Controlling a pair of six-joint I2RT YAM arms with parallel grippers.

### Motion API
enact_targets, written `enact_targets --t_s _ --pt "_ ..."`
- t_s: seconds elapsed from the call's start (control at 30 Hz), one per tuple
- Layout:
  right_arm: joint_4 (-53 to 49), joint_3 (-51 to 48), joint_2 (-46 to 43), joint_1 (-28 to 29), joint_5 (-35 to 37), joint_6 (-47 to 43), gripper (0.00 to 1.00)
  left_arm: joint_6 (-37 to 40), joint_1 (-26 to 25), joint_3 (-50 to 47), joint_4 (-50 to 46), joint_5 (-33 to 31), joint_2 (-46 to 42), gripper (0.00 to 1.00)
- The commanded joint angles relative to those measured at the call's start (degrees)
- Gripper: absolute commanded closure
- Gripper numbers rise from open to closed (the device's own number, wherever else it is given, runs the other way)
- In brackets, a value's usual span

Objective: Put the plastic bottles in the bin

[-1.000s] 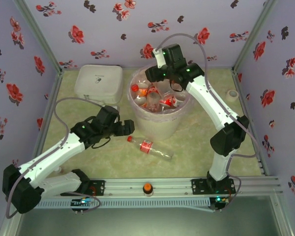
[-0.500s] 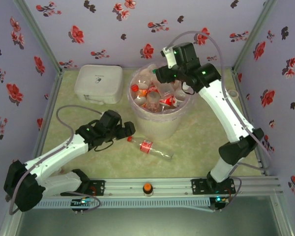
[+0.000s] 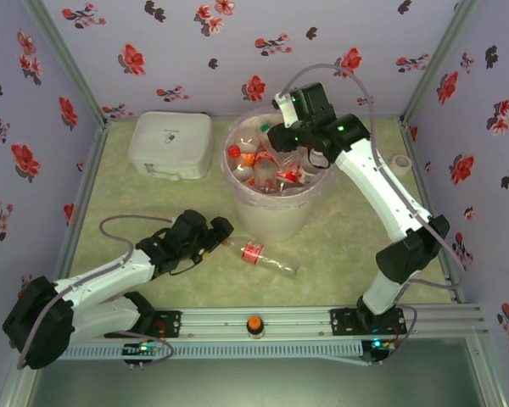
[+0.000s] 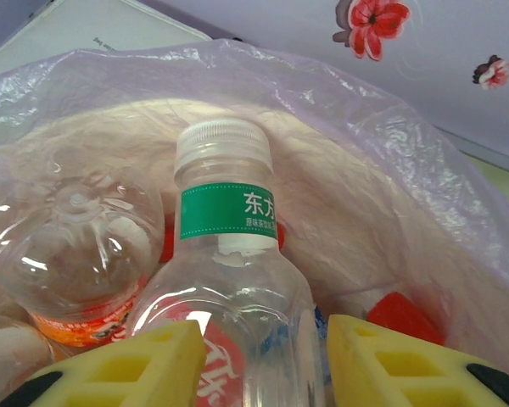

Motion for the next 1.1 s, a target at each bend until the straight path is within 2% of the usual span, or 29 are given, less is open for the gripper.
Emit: enact_targets --t_s 0.0,0.17,0.3,0.53,0.77,0.87,1.07 --pt "-1.6 -3.3 4.9 0.2 -2.0 1.0 0.57 -3.2 -0.5 -0.8 5.8 -0.4 2.1 0.03" --pt "-0.4 -2.0 5.7 0.1 -3.8 2.2 0.56 -4.5 -0.6 -1.3 8.3 -0.8 5.0 0.04" --pt "0.3 -0.4 3.8 0.1 -3.4 2.7 0.51 -4.9 -0.6 -1.2 9.0 -1.3 6.3 0.06" --pt "1.5 0.3 -3.5 -0.1 -0.9 2.5 0.32 -5.7 -0.6 -1.5 10.3 -1.4 8.2 0.12" --pt "5.3 -4.3 -12.5 -0.4 1.3 3.0 0.28 -8.1 -1.6 -2.7 13.2 -1.5 9.9 0.18" --pt "6.5 -6.6 -15.3 -0.9 2.4 3.2 0.28 -9.2 -2.4 -3.2 14.7 -1.8 10.8 0.22" --pt "8.1 -10.6 -19.5 -2.5 2.6 4.1 0.28 -9.7 -2.9 -3.0 15.7 -2.4 11.4 0.4"
